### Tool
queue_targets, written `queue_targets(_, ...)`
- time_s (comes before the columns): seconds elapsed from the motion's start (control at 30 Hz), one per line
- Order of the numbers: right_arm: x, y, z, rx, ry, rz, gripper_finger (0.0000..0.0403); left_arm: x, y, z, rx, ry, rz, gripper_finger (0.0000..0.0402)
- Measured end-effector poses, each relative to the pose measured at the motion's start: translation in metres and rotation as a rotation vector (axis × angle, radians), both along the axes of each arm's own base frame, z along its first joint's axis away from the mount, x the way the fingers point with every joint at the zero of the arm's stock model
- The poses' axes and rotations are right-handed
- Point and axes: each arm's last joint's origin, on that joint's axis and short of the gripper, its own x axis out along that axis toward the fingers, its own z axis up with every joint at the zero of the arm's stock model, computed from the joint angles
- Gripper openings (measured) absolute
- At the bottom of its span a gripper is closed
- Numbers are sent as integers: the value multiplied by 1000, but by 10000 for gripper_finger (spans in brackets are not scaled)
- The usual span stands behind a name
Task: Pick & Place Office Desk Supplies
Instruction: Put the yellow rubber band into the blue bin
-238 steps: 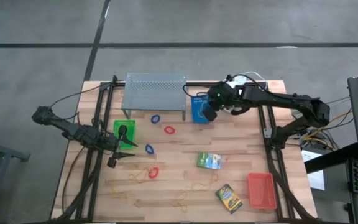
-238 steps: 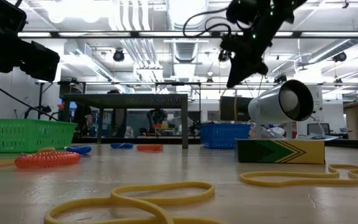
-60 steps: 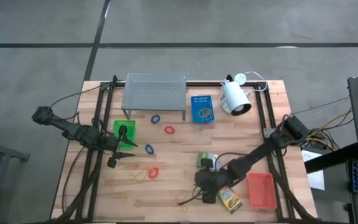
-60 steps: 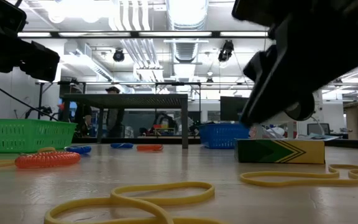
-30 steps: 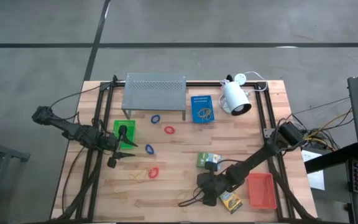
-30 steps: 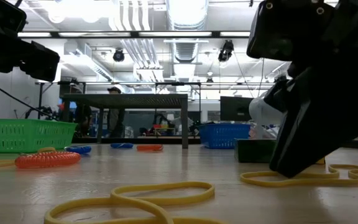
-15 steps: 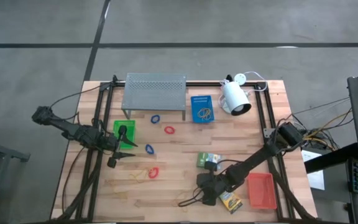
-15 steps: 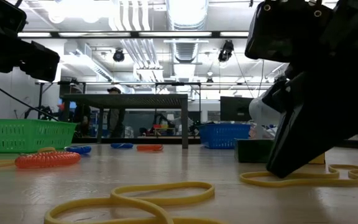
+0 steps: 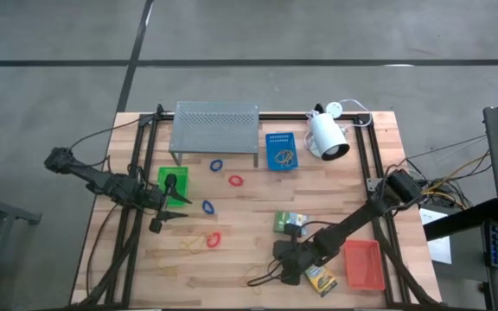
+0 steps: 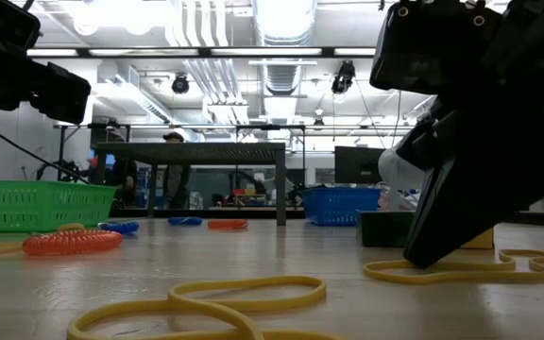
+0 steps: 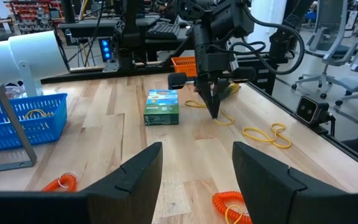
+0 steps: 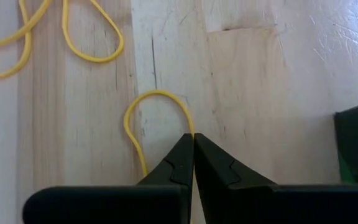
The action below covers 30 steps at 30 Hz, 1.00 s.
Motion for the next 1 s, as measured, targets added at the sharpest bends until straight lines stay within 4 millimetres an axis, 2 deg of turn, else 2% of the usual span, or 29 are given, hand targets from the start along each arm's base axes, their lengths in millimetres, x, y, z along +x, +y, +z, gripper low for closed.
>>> queue_targets(0.2,-1,-1,15,11,-41,3,8,0,0,0,0,0,0,201)
queue_targets(0.6,1,1,21,-63,-88,11,8,0,0,0,0,0,0,201)
queue_targets(0.8,0,4,35,-100,-139,-16,8,0,0,0,0,0,0,201)
queue_targets(1.0,0,2,63,-71,-186,-31,8,0,0,0,0,0,1,201)
